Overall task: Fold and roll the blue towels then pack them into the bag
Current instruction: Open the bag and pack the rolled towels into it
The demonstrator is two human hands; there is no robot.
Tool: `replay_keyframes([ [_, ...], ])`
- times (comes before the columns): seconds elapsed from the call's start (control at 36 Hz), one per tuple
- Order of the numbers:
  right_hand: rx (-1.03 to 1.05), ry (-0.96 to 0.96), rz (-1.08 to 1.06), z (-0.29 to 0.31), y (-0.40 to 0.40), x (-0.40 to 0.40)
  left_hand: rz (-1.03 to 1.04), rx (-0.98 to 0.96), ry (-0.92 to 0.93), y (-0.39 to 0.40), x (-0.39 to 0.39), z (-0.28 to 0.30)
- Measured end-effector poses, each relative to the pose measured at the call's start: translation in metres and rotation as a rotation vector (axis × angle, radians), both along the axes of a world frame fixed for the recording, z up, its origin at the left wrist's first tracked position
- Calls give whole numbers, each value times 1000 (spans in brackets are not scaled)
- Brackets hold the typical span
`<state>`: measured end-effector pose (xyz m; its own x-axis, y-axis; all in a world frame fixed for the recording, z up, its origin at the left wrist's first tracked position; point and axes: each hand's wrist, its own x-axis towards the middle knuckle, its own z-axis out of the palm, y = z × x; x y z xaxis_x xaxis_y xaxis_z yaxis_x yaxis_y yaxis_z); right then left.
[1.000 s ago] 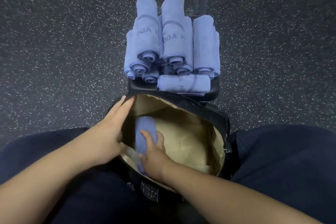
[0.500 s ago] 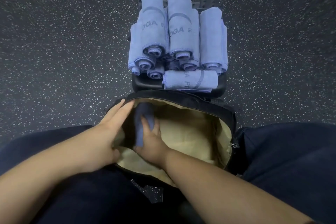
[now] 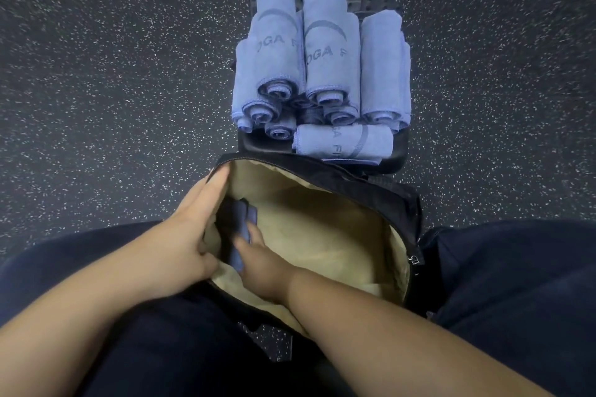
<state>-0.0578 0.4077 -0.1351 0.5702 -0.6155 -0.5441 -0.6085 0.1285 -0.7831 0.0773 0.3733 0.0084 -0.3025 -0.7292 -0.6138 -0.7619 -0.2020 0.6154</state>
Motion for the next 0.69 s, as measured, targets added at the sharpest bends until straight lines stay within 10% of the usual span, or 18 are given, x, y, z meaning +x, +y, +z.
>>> replay_keyframes([
  [0.42, 17, 17, -19, 24, -13, -25, -97, -84, -107, 6, 3, -5],
  [0.69, -553, -1, -245, 102, -28, -62, -76, -130, -94, 2, -2, -16],
])
